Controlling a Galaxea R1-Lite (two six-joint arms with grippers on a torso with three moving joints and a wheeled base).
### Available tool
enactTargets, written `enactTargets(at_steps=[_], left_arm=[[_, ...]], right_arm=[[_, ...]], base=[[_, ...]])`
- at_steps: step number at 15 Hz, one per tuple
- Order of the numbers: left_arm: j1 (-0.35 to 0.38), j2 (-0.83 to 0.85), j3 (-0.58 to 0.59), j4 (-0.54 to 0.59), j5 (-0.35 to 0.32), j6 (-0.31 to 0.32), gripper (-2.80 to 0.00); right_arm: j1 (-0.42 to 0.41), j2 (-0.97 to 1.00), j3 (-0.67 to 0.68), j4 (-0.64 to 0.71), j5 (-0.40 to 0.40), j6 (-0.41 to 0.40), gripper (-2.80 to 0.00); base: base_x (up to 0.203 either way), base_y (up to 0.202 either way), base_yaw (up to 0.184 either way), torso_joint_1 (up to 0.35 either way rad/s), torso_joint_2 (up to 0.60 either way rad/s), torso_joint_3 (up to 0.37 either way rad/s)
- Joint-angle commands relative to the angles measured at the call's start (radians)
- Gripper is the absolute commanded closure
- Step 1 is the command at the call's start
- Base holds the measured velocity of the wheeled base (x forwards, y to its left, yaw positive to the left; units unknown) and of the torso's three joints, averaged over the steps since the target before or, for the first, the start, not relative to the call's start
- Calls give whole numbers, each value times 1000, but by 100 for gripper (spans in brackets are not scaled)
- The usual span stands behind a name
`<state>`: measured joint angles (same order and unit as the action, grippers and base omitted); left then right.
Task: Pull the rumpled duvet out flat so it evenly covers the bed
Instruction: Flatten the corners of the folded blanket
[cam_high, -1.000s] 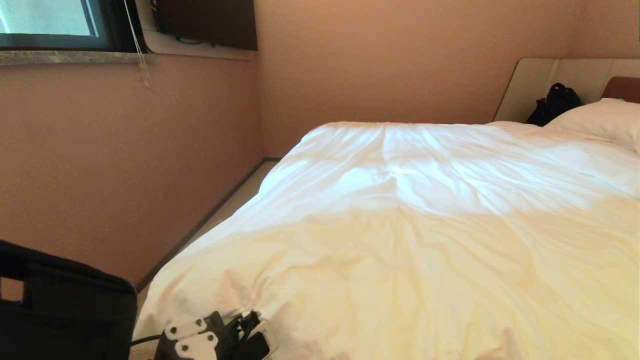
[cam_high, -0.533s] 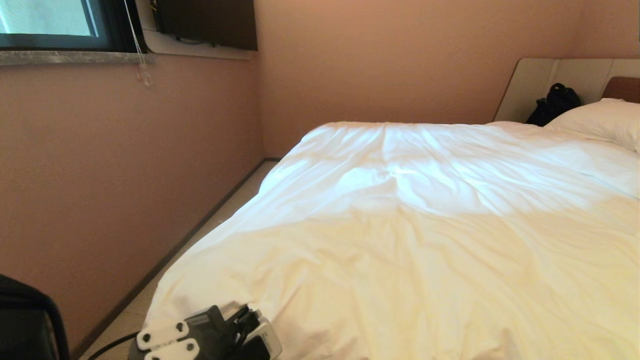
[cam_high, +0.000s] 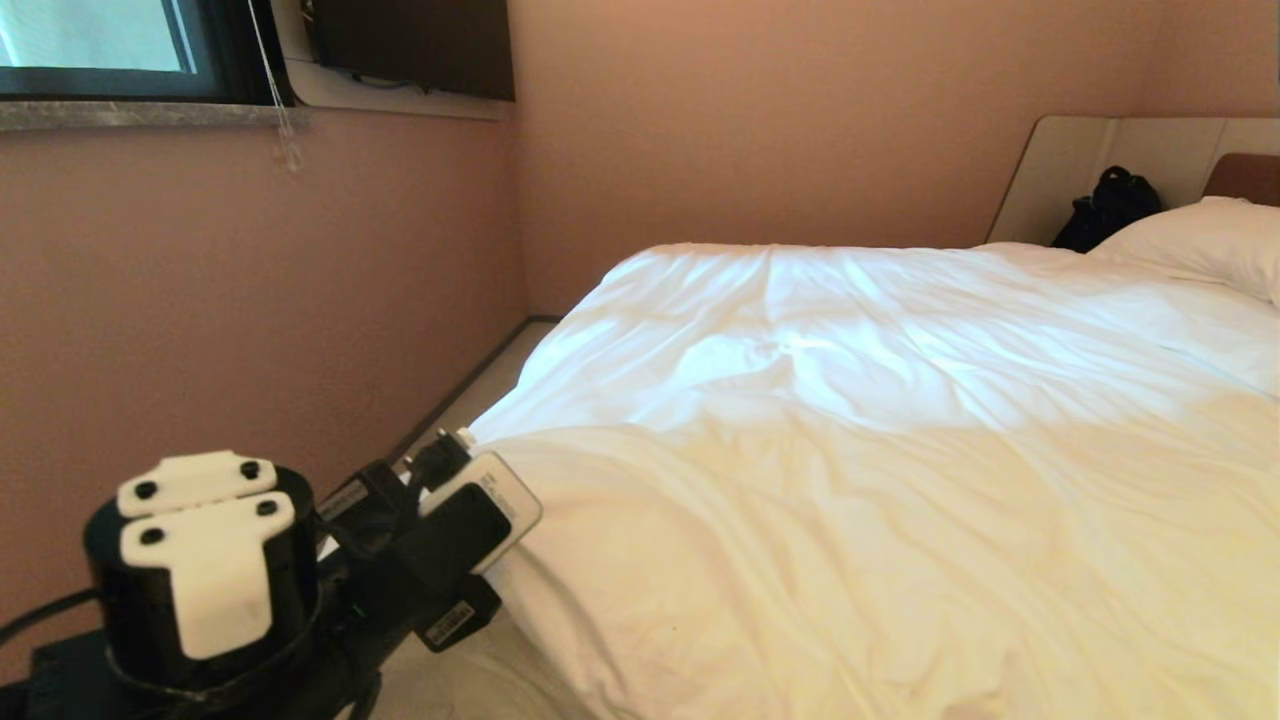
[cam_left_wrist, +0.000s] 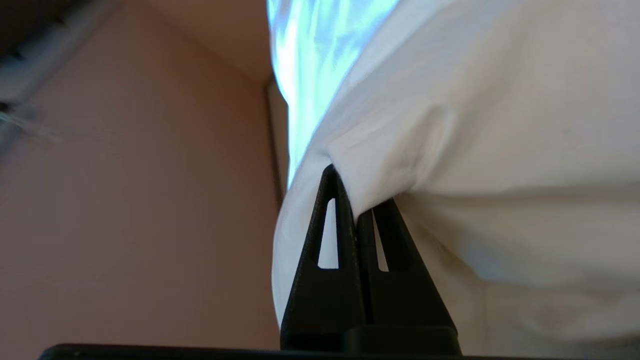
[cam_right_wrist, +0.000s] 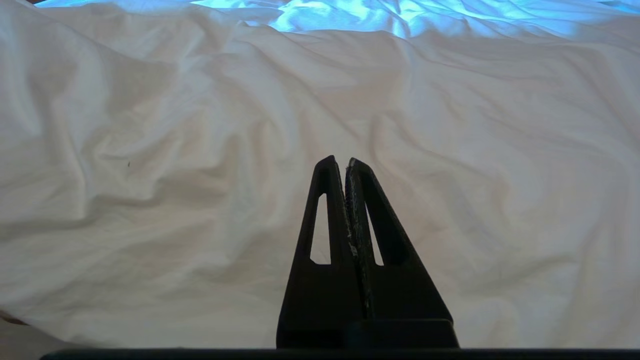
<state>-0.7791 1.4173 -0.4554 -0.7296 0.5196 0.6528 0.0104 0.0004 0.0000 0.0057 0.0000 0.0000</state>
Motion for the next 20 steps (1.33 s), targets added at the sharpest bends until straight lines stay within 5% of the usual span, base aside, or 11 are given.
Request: enactTargets(at_steps=[1,3,10,15,20], left_arm=[[2,-141,-83,364,4,-69,0],[7,-198,-127,541,5,-211,0],[87,-228,-210,739,-32,-295,0],[91,-229,-209,1036,-259,-469,0],[90,-252,-185,1134,-378,-504,0]], right_arm=[[0,1,0,-1,0,0,0],[0,1,0,0,0,0,0],[0,1,0,-1,0,0,0],[0,1,0,0,0,0,0],[0,1,0,-1,0,0,0]], base=[[0,0,0,0,0,0],[0,0,0,0,0,0],[0,0,0,0,0,0],[0,0,0,0,0,0],[0,0,0,0,0,0]])
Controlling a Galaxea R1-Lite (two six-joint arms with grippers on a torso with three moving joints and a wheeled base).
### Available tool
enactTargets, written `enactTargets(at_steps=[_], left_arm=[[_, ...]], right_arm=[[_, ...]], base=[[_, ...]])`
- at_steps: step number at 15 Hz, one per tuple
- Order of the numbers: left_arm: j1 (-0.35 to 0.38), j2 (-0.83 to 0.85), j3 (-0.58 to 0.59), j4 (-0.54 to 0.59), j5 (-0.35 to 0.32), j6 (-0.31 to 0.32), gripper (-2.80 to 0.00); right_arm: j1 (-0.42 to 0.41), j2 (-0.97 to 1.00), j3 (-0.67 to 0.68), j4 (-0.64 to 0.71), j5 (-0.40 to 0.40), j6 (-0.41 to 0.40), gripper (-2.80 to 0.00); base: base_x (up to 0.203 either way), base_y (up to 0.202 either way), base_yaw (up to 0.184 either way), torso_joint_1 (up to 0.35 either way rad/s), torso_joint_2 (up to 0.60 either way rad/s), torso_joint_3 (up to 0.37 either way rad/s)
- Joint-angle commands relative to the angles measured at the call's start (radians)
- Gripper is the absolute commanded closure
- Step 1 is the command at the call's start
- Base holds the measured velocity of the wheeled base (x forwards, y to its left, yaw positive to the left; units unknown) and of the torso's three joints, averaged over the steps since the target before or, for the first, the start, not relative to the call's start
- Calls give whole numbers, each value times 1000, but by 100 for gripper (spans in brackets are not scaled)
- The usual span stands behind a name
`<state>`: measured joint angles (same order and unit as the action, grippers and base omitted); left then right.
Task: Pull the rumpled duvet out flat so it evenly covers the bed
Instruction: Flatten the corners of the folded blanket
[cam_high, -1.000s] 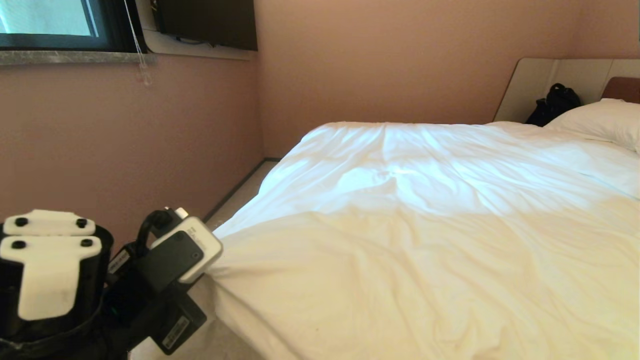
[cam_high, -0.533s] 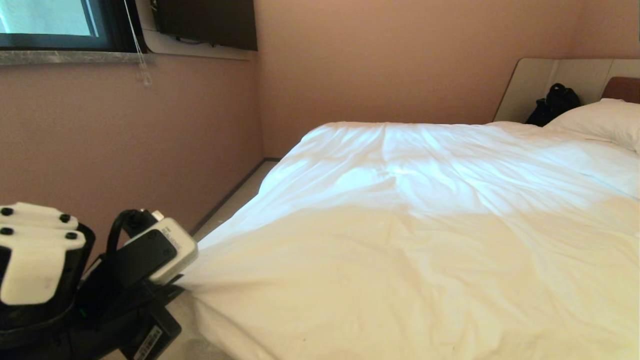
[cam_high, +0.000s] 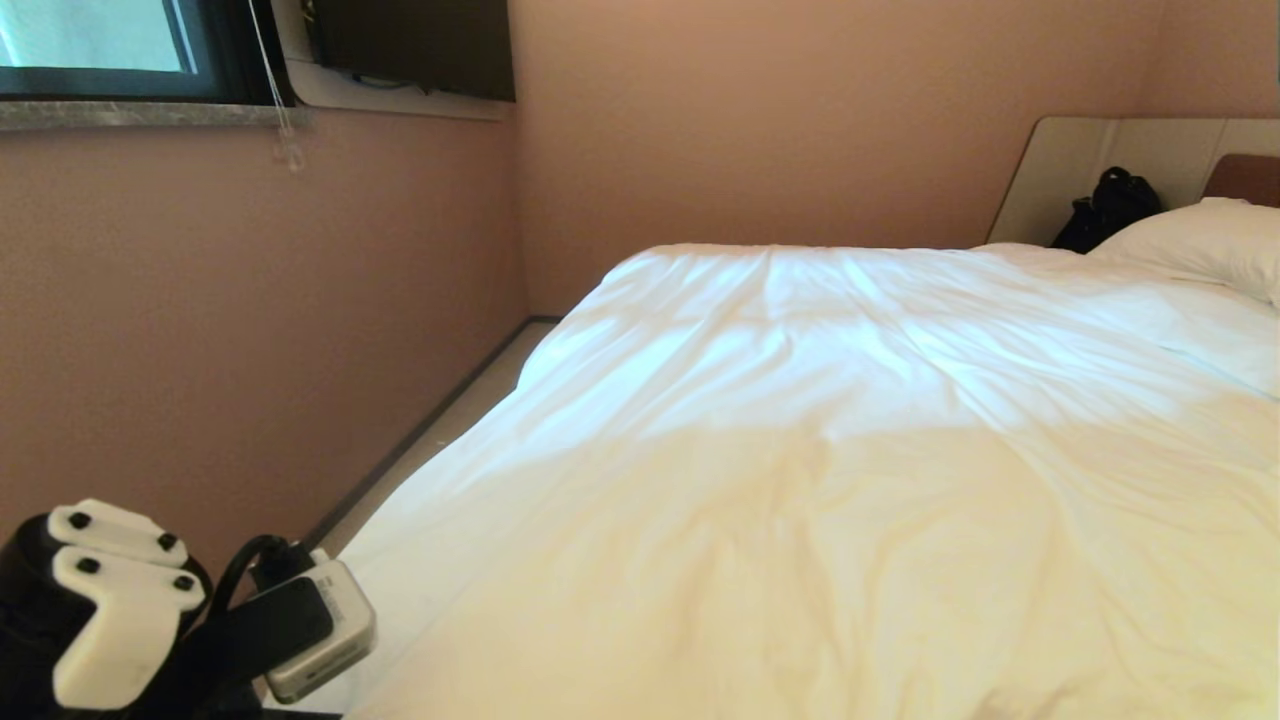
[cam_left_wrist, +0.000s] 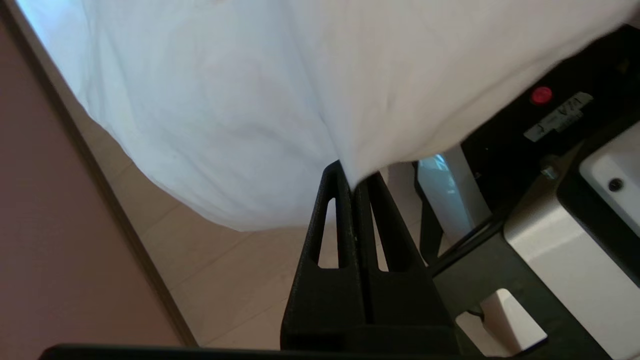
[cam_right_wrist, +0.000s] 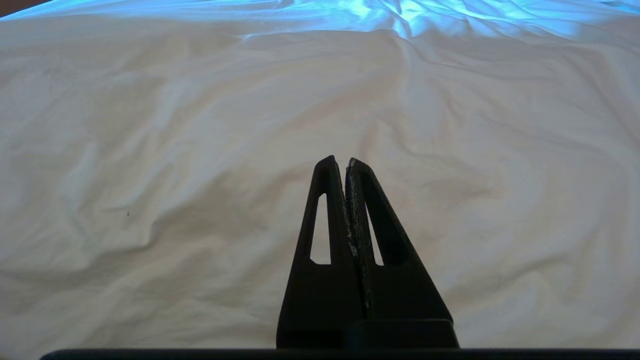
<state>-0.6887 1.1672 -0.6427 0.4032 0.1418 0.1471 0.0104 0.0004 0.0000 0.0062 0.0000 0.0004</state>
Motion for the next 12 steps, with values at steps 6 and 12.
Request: enactTargets(at_steps=[6,12], left_arm=[[0,-4,30,-9,-51,-20,0],[9,-93,4,-10,-41,-112,-280]], right_arm=[[0,1,0,0,0,0,0],[0,1,0,0,0,0,0]], base=[[0,0,0,0,0,0],[0,0,0,0,0,0]])
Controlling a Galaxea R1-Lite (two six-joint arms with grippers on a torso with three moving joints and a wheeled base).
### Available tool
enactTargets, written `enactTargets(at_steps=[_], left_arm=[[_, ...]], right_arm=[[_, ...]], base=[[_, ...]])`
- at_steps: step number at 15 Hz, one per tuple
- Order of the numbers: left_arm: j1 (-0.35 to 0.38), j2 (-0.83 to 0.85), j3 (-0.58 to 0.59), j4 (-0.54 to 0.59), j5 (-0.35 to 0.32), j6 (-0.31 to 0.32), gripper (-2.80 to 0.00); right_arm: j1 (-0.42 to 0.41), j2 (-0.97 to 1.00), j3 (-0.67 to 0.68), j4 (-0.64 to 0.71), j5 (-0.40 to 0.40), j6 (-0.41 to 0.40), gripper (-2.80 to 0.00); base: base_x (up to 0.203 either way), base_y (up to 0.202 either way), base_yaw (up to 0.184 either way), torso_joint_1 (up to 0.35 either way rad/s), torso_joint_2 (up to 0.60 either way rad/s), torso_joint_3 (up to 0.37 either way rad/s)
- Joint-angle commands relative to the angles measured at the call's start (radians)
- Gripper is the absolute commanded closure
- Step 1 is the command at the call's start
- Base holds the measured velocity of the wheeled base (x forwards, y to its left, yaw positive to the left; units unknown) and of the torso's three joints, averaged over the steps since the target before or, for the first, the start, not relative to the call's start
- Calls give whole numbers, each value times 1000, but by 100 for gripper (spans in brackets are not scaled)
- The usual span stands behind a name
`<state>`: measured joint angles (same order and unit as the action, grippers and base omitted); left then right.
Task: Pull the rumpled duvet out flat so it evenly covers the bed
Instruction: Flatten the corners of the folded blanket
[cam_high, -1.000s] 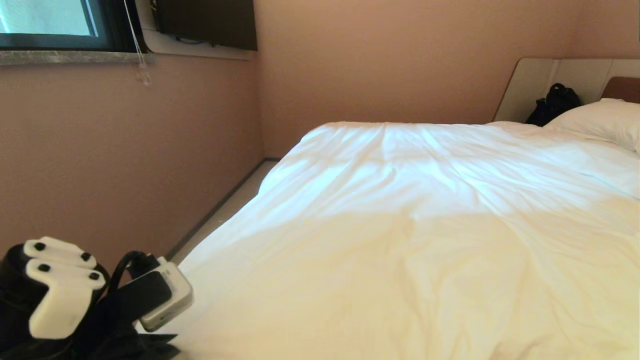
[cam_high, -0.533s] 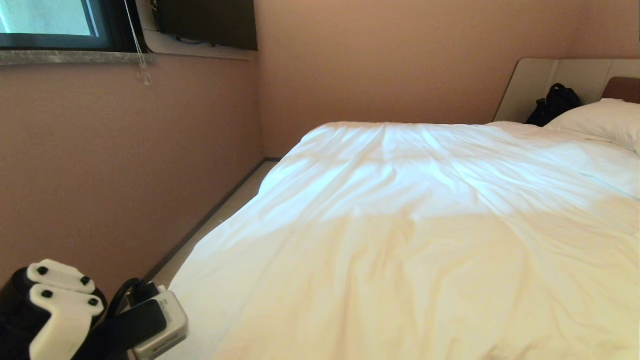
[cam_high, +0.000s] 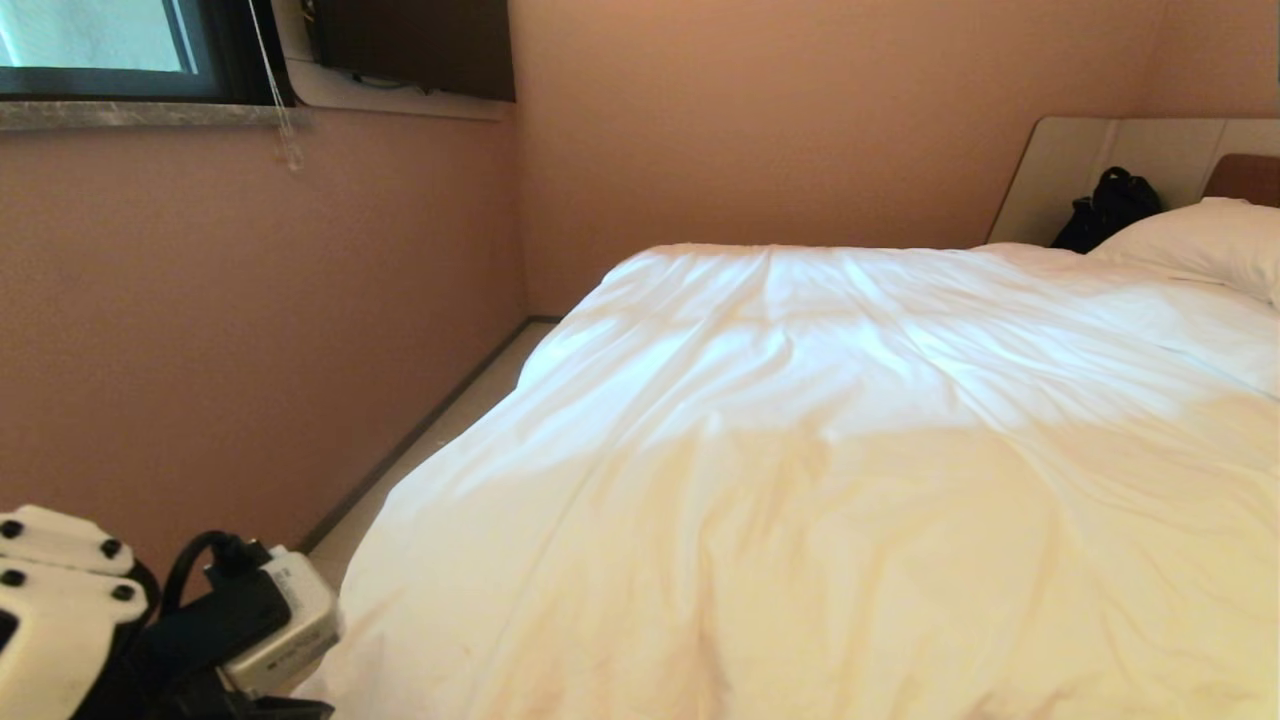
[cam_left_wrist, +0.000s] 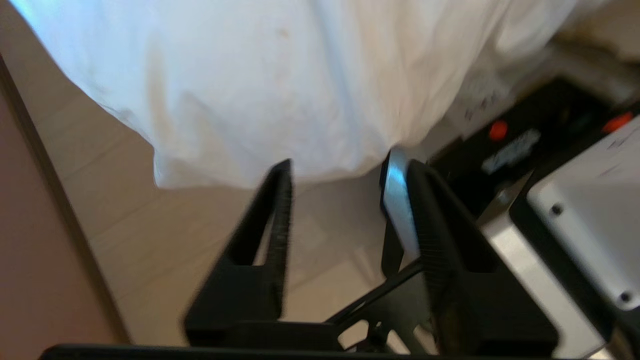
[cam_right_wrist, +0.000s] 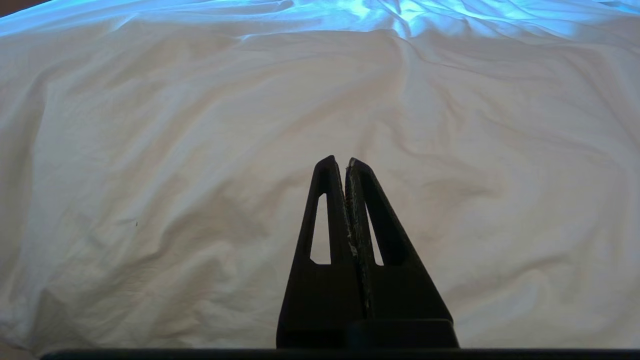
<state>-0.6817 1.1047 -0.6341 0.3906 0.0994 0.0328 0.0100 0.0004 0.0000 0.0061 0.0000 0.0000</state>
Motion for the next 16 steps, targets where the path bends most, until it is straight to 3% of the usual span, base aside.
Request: enactTargets(at_steps=[1,4,8,10,14,15,16], left_arm=[[9,-74,-16,2,2,-10,-280],[77,-163,-52,-33,23,-138,-280],[295,-131,-37,-143,190,-333,-280],[413,-56,-29,-157,206,-377,-280],[505,163,-26,-228,206,-469,-280],[526,233,-25,-266,204,-484,0],[550,304,-26,-310,193,-501,0]], right_arm=[[1,1,0,0,0,0,0],[1,1,0,0,0,0,0],[1,1,0,0,0,0,0],[1,1,0,0,0,0,0],[1,1,0,0,0,0,0],[1,1,0,0,0,0,0],[1,1,0,0,0,0,0]], base=[[0,0,0,0,0,0],[0,0,0,0,0,0],[0,0,0,0,0,0],[0,0,0,0,0,0],[0,0,0,0,0,0],[0,0,0,0,0,0],[0,0,0,0,0,0]])
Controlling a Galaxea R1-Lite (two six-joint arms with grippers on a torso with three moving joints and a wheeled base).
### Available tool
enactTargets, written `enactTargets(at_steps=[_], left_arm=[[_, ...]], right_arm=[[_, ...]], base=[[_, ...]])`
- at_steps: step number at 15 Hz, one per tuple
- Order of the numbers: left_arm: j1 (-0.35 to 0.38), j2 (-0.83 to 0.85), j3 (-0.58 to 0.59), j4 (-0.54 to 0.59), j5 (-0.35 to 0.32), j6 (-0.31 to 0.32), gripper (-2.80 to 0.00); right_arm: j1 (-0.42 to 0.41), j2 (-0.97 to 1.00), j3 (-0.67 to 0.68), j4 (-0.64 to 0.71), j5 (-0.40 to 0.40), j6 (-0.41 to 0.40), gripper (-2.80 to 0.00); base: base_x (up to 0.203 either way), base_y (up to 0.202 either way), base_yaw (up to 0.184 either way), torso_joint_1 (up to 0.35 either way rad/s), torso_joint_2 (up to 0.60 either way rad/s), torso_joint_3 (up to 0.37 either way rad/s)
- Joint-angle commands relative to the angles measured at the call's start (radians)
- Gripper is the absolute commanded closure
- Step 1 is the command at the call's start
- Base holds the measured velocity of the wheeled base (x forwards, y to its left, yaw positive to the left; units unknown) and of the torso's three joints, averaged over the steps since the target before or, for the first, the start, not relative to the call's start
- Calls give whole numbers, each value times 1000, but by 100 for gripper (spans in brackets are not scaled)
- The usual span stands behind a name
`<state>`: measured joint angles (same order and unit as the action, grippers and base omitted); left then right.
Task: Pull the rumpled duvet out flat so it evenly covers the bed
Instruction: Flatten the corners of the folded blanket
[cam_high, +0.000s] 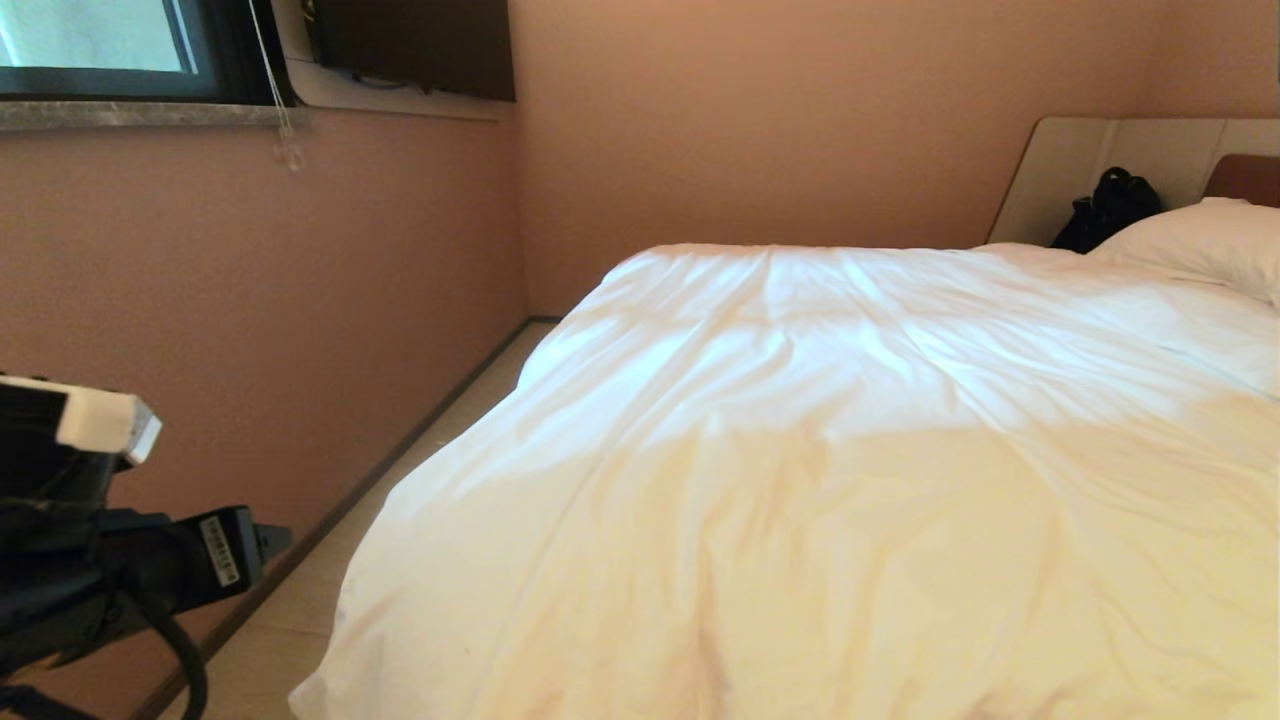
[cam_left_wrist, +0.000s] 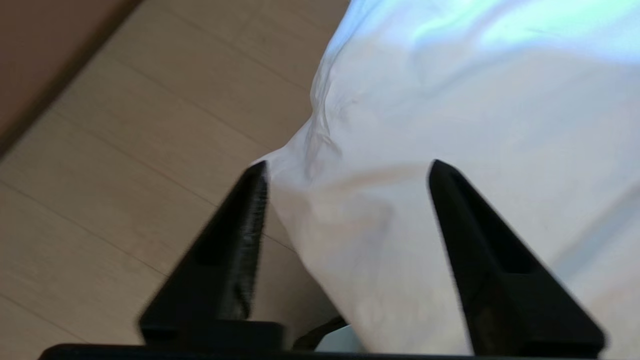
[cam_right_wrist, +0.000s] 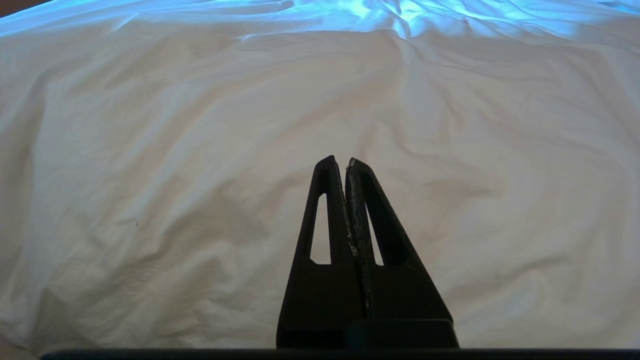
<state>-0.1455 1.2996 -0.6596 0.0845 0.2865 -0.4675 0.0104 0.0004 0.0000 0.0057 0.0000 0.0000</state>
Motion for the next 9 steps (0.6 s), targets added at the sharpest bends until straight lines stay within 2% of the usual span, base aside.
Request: enactTargets(at_steps=[1,2,4,6,9], left_arm=[[42,168,-4,-50,-14,-16,0],[81,223,-13,-80,-48,-24,0],[162,300,-32,-112,-171,-44,0],[215,343,-38,-109,-248,-72,0],[277,419,-31,-64,-288,-136,0]], right_arm=[[0,1,0,0,0,0,0],[0,1,0,0,0,0,0],[0,1,0,0,0,0,0],[0,1,0,0,0,0,0],[0,1,0,0,0,0,0]], base=[[0,0,0,0,0,0],[0,0,0,0,0,0],[0,0,0,0,0,0],[0,0,0,0,0,0],[0,0,0,0,0,0]])
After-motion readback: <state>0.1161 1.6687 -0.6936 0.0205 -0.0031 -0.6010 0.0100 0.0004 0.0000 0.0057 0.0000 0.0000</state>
